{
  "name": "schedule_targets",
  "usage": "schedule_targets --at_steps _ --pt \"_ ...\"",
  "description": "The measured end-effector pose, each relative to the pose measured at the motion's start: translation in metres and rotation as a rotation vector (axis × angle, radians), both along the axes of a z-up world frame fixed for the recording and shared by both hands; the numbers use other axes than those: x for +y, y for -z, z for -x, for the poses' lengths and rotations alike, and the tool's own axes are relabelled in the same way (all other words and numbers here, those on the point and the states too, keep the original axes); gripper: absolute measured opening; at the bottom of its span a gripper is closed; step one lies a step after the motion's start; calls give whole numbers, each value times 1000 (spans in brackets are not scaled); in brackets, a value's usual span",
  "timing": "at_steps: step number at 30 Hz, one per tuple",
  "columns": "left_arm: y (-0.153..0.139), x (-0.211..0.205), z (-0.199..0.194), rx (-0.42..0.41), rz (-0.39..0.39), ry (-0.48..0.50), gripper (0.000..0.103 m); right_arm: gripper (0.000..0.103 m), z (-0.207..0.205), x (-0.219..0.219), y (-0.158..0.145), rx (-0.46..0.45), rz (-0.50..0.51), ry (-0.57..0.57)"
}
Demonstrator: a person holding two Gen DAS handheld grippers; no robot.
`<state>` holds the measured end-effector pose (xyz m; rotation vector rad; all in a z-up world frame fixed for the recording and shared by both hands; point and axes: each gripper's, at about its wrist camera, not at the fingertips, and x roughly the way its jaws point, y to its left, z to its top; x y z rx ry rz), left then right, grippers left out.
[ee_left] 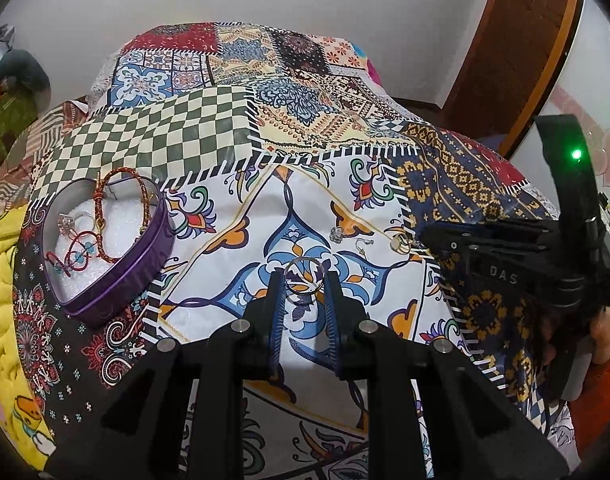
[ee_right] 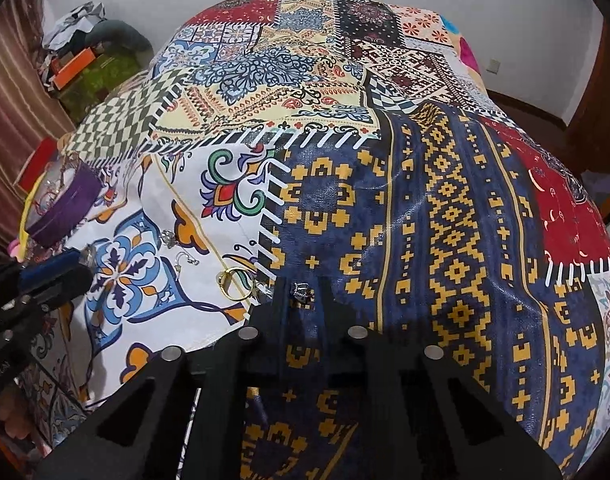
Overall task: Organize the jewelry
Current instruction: 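Grasp a silver ring with the left tool while the right tool grasps a small silver charm, then carry both held pieces to the purple heart tin and lower them in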
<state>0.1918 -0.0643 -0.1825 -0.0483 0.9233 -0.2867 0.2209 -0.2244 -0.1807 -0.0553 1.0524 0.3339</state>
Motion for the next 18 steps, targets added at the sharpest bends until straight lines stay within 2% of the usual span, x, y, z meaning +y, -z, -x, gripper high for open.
schedule_targets --at_steps 7,18 --pt "-16 7 7 -35 1 -19 18 9 6 -3 -14 -44 -19 12" --pt "-54 30 22 -122 14 -81 18 9 29 6 -71 -171 -63 4"
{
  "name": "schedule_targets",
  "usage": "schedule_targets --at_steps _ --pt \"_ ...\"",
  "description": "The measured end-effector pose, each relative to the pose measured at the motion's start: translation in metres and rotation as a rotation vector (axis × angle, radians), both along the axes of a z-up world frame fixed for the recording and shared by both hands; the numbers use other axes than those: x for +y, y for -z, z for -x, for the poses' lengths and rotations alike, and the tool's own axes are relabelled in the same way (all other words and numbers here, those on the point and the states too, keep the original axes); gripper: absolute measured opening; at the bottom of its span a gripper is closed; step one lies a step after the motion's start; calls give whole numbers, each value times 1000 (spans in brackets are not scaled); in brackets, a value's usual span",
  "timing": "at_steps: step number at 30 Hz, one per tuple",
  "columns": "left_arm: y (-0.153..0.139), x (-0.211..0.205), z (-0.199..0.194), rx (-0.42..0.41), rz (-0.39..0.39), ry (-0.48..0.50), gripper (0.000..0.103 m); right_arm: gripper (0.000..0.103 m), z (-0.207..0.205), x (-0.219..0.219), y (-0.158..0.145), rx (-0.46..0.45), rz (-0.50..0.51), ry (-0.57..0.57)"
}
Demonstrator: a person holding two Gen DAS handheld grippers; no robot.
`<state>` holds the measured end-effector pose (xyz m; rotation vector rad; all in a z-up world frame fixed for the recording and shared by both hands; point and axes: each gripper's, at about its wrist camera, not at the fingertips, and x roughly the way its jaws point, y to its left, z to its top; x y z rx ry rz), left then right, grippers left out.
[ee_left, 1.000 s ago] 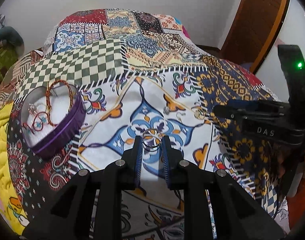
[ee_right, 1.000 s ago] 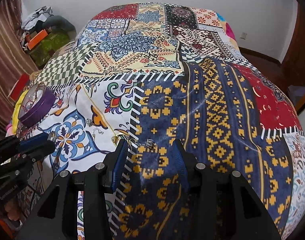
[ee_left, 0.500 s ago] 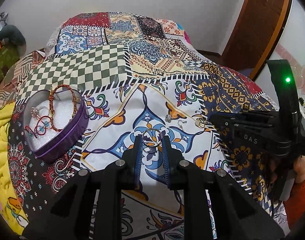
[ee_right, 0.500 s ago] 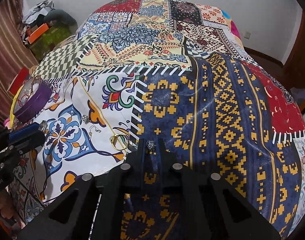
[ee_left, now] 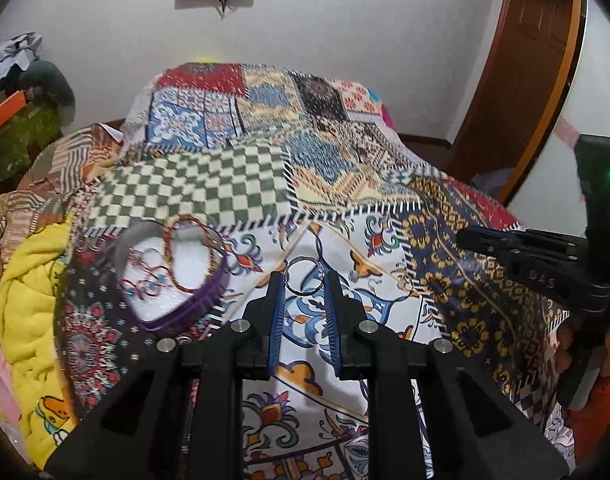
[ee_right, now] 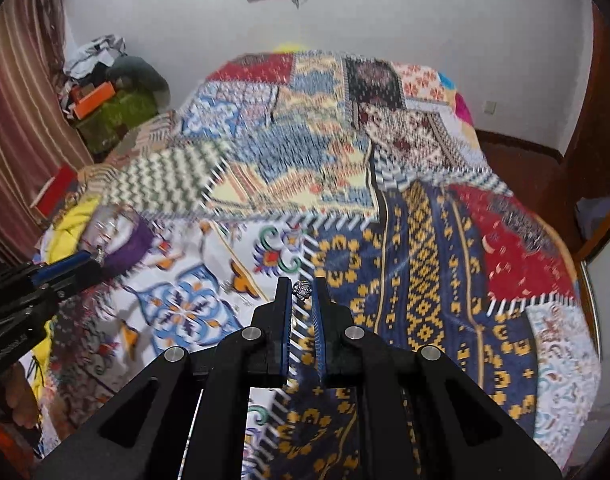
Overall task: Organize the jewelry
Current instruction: 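Carry both held pieces to the purple heart tin and lower them in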
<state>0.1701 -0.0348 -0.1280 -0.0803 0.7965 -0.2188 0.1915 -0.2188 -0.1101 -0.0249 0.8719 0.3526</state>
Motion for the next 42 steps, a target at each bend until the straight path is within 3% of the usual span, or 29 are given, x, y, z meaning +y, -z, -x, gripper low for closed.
schedule_targets --at_steps 11,20,30,42 --pt "-32 30 19 -82 0 -63 18 9 18 31 -53 -135 -49 -62" --pt "-53 55 29 -142 -12 -123 18 9 22 75 -76 -193 -109 -157" --pt "-53 80 26 -151 -24 -168 18 9 14 125 -73 -175 -159 -253" --pt "-12 104 6 -59 1 -195 18 9 -6 166 -42 -94 -145 -317"
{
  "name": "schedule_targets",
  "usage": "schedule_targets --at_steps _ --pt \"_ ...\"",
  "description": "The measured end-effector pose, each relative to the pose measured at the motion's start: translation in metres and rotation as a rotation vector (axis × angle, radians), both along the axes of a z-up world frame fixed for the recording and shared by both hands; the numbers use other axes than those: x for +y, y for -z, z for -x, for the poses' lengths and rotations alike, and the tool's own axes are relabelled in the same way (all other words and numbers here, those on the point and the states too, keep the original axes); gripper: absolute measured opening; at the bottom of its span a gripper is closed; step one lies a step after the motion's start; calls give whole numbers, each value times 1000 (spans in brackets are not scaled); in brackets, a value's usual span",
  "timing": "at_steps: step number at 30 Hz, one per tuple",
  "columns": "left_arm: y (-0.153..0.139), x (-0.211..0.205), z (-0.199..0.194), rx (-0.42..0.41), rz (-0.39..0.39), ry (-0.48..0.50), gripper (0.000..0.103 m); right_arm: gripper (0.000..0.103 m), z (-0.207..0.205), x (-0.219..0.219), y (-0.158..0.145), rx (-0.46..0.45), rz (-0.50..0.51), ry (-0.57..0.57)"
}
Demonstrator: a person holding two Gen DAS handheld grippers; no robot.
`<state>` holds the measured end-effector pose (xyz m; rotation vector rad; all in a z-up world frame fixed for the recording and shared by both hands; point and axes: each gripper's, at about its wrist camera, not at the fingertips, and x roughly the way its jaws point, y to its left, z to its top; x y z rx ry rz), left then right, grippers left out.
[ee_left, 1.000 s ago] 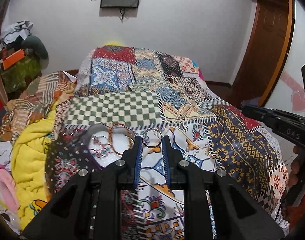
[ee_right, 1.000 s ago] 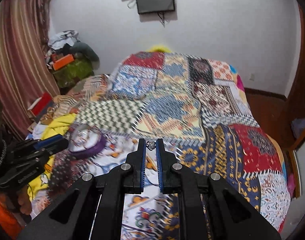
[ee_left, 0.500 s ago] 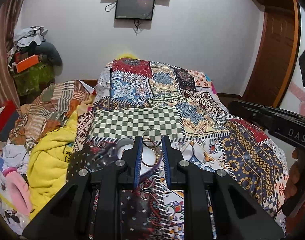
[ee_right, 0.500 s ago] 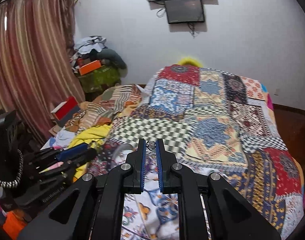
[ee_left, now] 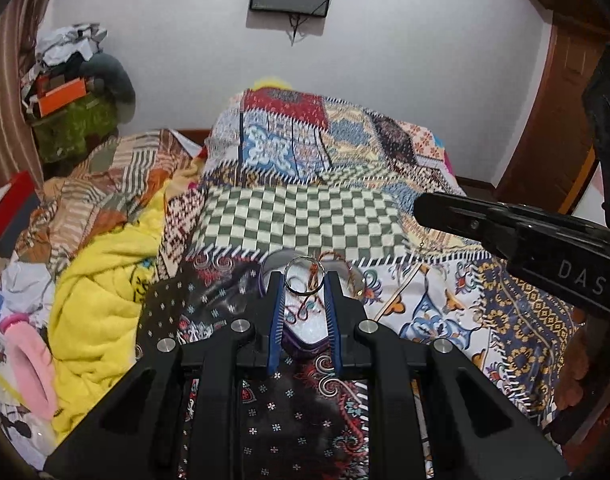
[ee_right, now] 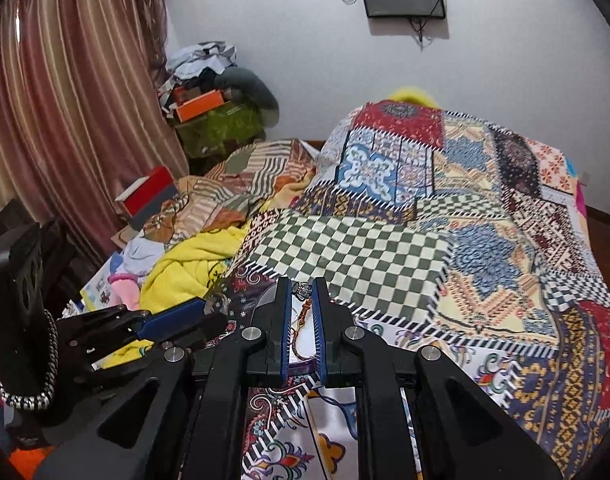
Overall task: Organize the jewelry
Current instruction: 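Carry both held pieces to the purple heart tin and lower them in, then open both tools over the tin and lift them away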
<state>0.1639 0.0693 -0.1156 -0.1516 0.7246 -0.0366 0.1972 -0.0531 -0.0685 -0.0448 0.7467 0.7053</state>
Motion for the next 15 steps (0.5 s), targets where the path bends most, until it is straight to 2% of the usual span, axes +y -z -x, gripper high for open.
schedule_targets --at_steps 7,15 --pt "26 -2 -14 62 7 13 18 9 -14 17 28 65 21 -28" --pt "42 -7 -26 98 4 31 18 9 -26 25 48 112 45 -40"
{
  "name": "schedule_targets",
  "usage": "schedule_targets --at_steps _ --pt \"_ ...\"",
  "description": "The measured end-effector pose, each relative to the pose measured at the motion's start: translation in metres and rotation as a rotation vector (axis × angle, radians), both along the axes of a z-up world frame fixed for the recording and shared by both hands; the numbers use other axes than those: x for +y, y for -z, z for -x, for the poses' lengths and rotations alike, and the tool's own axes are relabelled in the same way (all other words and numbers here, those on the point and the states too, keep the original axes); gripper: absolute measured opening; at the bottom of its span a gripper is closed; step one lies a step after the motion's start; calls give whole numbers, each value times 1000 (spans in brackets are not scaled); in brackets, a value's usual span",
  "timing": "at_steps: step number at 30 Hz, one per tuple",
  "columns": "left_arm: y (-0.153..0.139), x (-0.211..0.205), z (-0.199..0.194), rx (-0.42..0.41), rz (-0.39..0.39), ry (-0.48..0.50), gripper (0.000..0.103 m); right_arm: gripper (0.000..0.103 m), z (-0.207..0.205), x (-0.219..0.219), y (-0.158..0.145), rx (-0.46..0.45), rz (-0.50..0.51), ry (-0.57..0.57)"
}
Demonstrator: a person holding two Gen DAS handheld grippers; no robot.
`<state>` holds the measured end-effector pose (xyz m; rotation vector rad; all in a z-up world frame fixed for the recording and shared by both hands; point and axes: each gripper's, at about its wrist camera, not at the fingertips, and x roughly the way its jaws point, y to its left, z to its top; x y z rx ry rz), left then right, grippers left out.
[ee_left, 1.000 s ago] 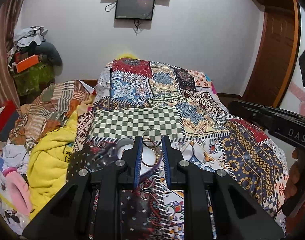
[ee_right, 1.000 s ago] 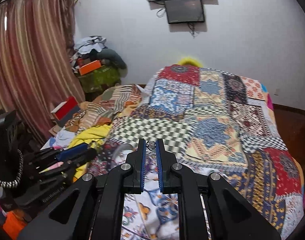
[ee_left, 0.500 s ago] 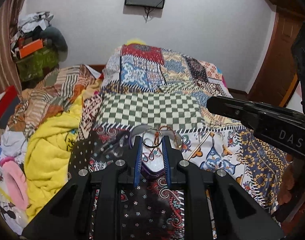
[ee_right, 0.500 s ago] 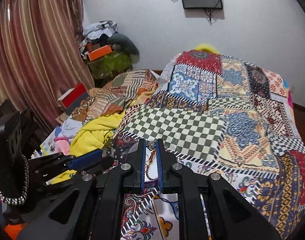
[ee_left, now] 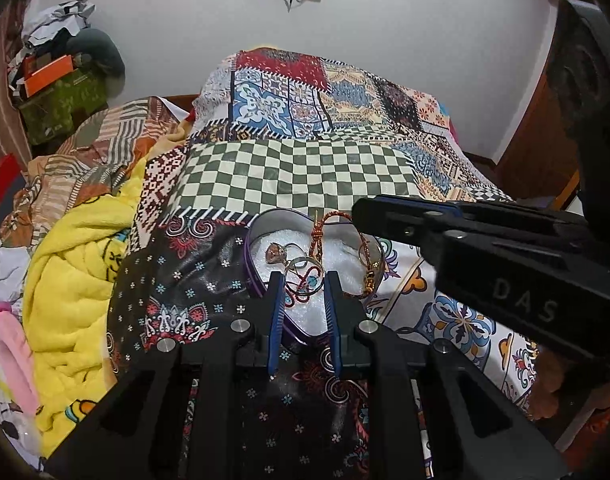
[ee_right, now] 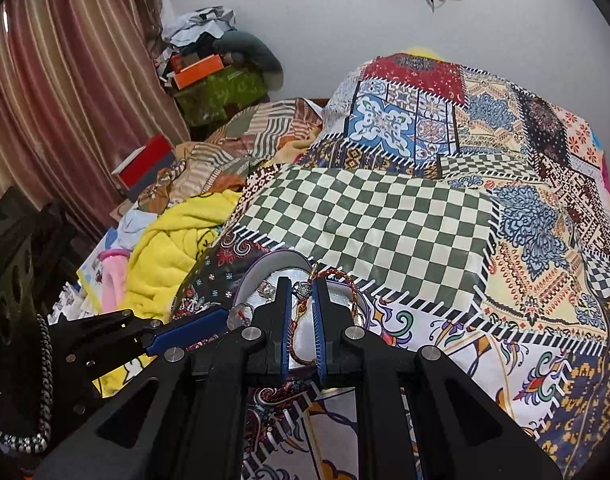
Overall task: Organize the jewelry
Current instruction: 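Open both tools over the tin and lift them away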
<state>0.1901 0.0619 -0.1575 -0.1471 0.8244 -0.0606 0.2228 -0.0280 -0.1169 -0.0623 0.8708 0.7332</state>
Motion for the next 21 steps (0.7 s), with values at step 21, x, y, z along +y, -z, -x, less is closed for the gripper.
schedule_targets --at_steps 21 --pt "-8 -3 2 19 -15 2 20 43 6 -1 -13 -44 41 5"
